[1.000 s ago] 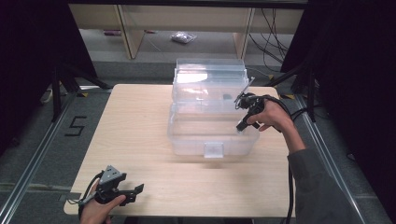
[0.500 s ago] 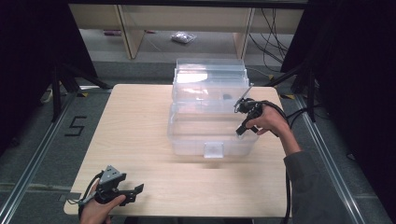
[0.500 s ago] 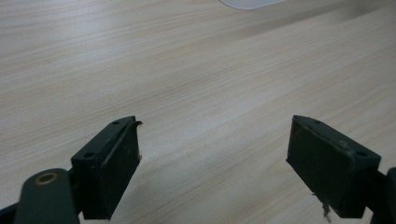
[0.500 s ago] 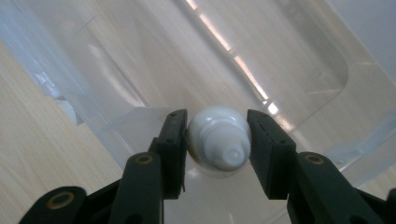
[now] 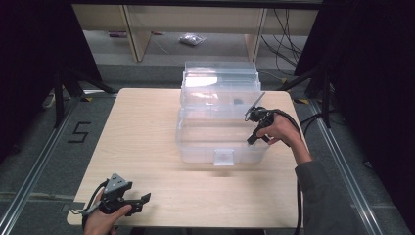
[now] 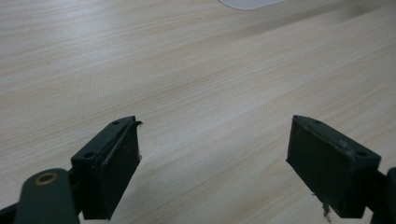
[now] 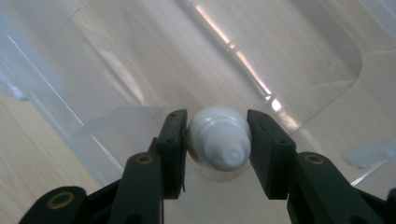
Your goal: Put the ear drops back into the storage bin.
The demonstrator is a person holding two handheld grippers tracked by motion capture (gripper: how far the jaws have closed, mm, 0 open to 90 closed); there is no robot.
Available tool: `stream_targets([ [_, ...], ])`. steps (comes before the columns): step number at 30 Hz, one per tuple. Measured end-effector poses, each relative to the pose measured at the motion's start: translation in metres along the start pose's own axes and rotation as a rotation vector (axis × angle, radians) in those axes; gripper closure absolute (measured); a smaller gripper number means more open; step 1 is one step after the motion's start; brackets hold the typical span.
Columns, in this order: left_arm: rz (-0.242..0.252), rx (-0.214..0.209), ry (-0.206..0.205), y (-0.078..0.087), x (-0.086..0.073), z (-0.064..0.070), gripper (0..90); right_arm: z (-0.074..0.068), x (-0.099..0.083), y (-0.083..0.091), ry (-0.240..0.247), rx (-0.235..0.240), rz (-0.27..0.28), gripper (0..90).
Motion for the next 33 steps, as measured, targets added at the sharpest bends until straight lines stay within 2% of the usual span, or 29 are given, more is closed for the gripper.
stream_targets([
  [1,-0.005,0.002,-0.013,0.001,0.000,-0.001,16.2,0.000,0.000,0.000,0.000,0.000,0.000,60.2],
  [2,-0.005,0.001,-0.007,0.001,0.000,-0.001,16.3,0.002,0.000,-0.001,0.027,-0.003,0.005,60.2],
  [5,-0.004,0.002,-0.002,0.000,0.000,0.000,16.2,0.000,-0.002,-0.003,0.000,0.002,-0.002,60.2],
  [8,-0.004,0.001,-0.001,0.000,0.000,0.000,16.2,0.001,-0.002,-0.004,0.014,-0.002,-0.003,60.2],
  [12,-0.002,0.002,-0.002,0.000,0.000,0.000,16.2,0.001,-0.003,-0.004,0.009,-0.006,-0.008,60.2],
  [13,-0.018,0.001,-0.016,0.001,0.000,-0.001,16.2,0.001,-0.002,-0.005,0.010,-0.006,-0.008,60.2],
  [15,-0.002,-0.001,0.000,0.000,0.000,0.000,16.2,0.001,-0.003,-0.006,0.014,-0.005,-0.011,60.2],
  [17,-0.004,0.002,-0.001,0.000,0.000,0.000,16.2,0.001,-0.003,-0.006,0.017,-0.008,-0.016,60.1],
  [24,-0.004,0.000,-0.001,0.000,0.000,0.000,16.2,0.000,-0.002,-0.008,0.000,-0.005,-0.027,60.1],
  [28,-0.003,0.001,-0.001,0.000,0.000,0.000,16.2,0.001,-0.001,-0.010,0.014,-0.005,-0.035,60.2],
  [29,-0.003,0.000,-0.001,0.000,0.000,0.000,16.2,-0.001,-0.001,-0.010,-0.002,-0.005,-0.038,60.1],
  [33,-0.004,0.000,0.000,0.000,0.000,0.000,16.2,0.001,0.000,-0.013,0.034,-0.010,-0.033,60.1],
])
Point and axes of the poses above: each handheld gripper's, and its own axes: y roughly backward along the jaws, x roughly out of its top, z roughly to its right, the point moved 3 cm from there along -y, roughly forward along the jaws, and after that the axes turned 4 degrees about y, right-handed, at the moved point
